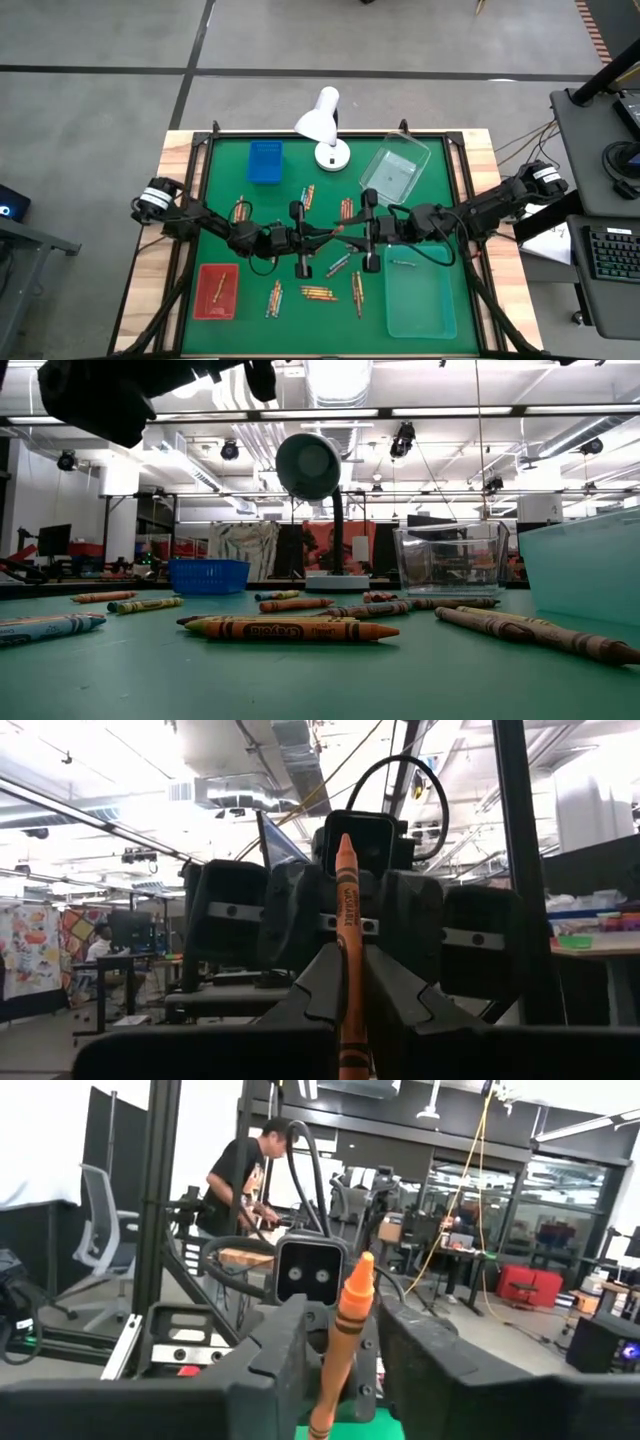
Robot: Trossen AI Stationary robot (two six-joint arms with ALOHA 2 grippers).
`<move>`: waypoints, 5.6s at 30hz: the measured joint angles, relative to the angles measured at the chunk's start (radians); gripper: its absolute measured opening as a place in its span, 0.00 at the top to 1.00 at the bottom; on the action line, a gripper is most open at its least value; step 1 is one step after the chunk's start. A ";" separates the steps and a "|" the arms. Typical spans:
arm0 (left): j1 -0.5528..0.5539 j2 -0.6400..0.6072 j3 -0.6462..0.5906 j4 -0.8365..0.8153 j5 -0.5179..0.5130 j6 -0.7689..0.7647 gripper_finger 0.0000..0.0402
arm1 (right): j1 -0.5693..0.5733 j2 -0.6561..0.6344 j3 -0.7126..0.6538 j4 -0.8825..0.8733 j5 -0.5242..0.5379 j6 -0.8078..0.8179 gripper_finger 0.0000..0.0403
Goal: Sort crayons
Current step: Put the orange crayon into the transparent bin
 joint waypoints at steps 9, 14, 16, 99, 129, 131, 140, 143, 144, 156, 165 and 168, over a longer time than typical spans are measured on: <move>0.000 0.000 -0.001 0.000 -0.009 -0.001 0.90 | 0.000 0.000 0.000 0.000 0.000 -0.008 0.95; 0.000 0.000 -0.001 0.000 -0.010 -0.001 0.85 | 0.000 0.000 0.000 -0.002 0.000 -0.008 0.95; 0.000 -0.001 -0.006 0.000 -0.009 -0.001 0.83 | 0.000 0.000 0.000 -0.003 0.007 -0.007 0.95; -0.002 -0.767 -0.540 -0.131 -0.324 0.137 0.66 | -0.907 0.247 0.443 -1.789 0.061 0.176 0.88; 0.006 -0.684 0.059 -1.941 -0.346 -0.420 0.66 | -0.323 -0.115 0.407 -1.563 0.061 0.511 0.88; 0.006 -0.669 0.071 -1.967 -0.346 -0.439 0.66 | -0.277 -0.113 0.387 -1.515 0.061 0.511 0.88; 0.015 -0.617 0.078 -2.078 -0.260 -0.663 0.66 | -0.119 -0.113 0.278 -1.332 0.060 0.533 0.88; 0.042 -0.613 0.078 -2.199 -0.161 -0.852 0.66 | -0.098 -0.111 0.269 -1.326 0.061 0.550 0.88; 0.051 -0.611 0.078 -2.256 -0.130 -0.914 0.66 | -0.095 -0.108 0.269 -1.323 0.064 0.553 0.88; 0.080 -0.526 0.077 -2.711 -0.075 -1.263 0.66 | -0.093 -0.094 0.268 -1.230 0.097 0.499 0.88; 0.096 -0.458 0.077 -2.706 -0.074 -1.271 0.66 | -0.093 -0.094 0.268 -1.229 0.097 0.501 0.88; 0.123 -0.429 0.077 -2.689 -0.081 -1.293 0.66 | -0.093 -0.094 0.268 -1.229 0.097 0.501 0.88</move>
